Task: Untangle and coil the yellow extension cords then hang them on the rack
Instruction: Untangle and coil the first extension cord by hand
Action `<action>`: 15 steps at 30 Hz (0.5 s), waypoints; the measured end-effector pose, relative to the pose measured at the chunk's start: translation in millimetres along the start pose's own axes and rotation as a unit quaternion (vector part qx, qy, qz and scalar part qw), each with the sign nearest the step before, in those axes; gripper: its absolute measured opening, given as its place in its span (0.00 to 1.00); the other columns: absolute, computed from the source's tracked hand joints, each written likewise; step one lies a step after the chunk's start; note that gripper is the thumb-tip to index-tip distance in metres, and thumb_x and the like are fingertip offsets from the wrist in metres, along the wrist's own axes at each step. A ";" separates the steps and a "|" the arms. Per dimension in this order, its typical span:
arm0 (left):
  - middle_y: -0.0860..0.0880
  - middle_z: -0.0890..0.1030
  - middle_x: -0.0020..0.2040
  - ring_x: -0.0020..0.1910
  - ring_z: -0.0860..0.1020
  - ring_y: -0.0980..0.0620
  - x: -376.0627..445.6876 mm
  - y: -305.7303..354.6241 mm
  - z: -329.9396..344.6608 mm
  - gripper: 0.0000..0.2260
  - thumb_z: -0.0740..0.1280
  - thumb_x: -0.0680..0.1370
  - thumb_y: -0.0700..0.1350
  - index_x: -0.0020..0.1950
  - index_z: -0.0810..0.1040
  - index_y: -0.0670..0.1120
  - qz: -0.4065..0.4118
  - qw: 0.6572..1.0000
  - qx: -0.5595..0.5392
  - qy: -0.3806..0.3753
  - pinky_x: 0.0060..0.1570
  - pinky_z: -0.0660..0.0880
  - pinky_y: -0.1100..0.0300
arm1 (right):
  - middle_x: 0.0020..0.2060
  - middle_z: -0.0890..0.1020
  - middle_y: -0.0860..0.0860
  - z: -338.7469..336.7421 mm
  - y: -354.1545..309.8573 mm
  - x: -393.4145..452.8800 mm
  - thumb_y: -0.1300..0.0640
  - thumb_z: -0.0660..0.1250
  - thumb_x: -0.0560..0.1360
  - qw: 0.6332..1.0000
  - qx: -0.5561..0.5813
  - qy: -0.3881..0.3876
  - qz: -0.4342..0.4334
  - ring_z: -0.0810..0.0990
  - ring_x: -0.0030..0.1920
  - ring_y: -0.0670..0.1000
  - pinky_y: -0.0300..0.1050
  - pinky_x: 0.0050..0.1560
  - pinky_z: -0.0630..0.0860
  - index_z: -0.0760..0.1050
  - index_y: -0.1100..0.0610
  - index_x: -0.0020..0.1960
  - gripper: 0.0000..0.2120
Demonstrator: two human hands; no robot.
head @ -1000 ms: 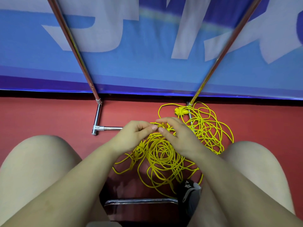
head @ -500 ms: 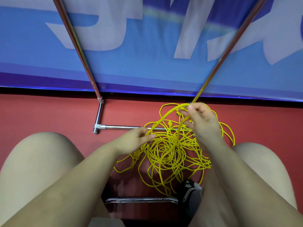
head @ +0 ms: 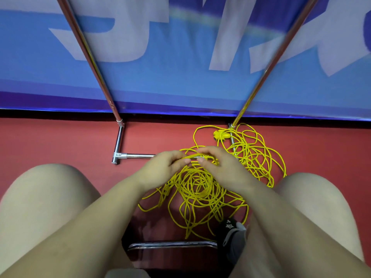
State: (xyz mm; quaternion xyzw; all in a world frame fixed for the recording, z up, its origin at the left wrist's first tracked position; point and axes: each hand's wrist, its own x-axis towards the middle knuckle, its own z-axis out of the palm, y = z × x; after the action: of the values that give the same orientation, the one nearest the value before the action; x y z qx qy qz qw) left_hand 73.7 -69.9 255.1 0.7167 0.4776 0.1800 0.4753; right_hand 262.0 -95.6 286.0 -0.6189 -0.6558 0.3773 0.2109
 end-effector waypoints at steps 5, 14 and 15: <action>0.39 0.80 0.42 0.40 0.73 0.54 -2.5 5.9 -1.0 0.11 0.64 0.78 0.51 0.43 0.79 0.45 -0.007 0.997 -0.073 0.006 0.45 0.72 0.52 | 0.52 0.77 0.48 2.4 0.7 3.1 0.54 0.66 0.75 1.000 0.011 0.002 0.000 0.73 0.51 0.42 0.25 0.49 0.65 0.76 0.53 0.56 0.10; 0.49 0.74 0.33 0.28 0.68 0.58 -2.8 6.7 -2.6 0.11 0.64 0.78 0.50 0.39 0.75 0.45 -0.060 0.997 -0.051 0.000 0.29 0.66 0.66 | 0.39 0.79 0.45 -6.6 -5.3 7.1 0.58 0.68 0.74 0.992 0.102 0.066 -0.022 0.75 0.39 0.37 0.29 0.45 0.69 0.74 0.46 0.40 0.08; 0.48 0.76 0.35 0.29 0.69 0.58 -2.3 2.6 -3.0 0.13 0.64 0.78 0.52 0.41 0.76 0.43 -0.076 0.997 -0.026 -0.002 0.30 0.67 0.66 | 0.37 0.78 0.44 -10.9 -7.0 7.0 0.59 0.67 0.75 0.987 0.137 0.085 -0.019 0.74 0.37 0.36 0.32 0.46 0.70 0.74 0.47 0.40 0.09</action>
State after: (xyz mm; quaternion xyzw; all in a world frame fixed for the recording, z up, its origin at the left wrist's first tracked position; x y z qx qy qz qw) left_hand 71.8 -70.5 259.2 0.6657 0.5249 0.1540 0.5075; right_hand 264.6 -85.9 296.8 -0.6015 -0.5890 0.4057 0.3559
